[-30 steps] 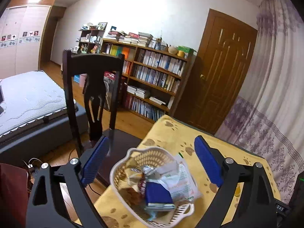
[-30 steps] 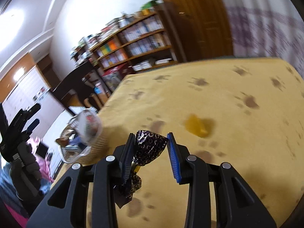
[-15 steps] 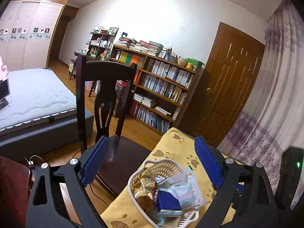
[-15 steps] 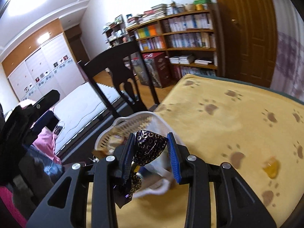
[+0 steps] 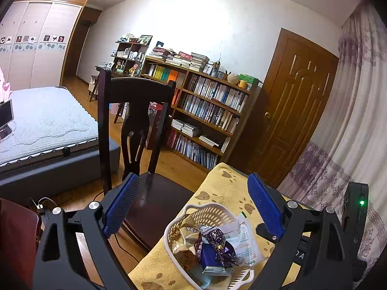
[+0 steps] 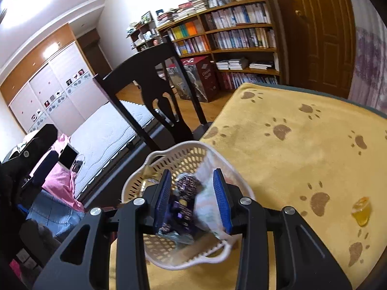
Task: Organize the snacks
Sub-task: 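Lift the dark patterned candy with the right tool toward the basket, then open the right tool to drop the dark candy into the basket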
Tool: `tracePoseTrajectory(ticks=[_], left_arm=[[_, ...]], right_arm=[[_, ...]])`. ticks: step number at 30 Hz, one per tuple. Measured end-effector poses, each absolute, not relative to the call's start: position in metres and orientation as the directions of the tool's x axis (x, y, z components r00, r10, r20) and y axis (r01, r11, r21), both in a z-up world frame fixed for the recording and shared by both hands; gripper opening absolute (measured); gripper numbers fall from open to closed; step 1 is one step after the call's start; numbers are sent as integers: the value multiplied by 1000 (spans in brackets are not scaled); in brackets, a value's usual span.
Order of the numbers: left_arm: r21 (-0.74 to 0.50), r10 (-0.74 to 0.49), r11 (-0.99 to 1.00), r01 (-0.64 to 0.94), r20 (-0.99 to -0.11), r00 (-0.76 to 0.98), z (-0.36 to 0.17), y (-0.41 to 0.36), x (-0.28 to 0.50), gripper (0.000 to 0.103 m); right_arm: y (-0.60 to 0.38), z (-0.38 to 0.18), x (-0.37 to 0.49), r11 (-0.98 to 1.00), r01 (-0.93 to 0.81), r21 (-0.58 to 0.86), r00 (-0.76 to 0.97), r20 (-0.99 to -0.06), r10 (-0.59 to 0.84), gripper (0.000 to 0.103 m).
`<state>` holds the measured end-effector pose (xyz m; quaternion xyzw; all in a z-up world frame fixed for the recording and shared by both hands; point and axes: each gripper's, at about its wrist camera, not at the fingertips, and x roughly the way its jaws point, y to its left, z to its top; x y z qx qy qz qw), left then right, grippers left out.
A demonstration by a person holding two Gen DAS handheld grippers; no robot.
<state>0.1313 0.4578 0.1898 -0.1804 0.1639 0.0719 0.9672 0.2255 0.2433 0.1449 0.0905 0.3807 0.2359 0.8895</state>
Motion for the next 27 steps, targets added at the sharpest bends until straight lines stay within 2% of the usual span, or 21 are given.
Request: tracePoseTrajectory(ticks=[13,27], left_arm=[[-289,45,945,-151,-344,938,188,437,132,92],[-220,-8,973,-74,-352,936,188,397,130,92]], right_arm=[[186,122,226,917,-249,311,622,-675,397,36],[60,113,204,954,-67,292,666,-699,261,37]])
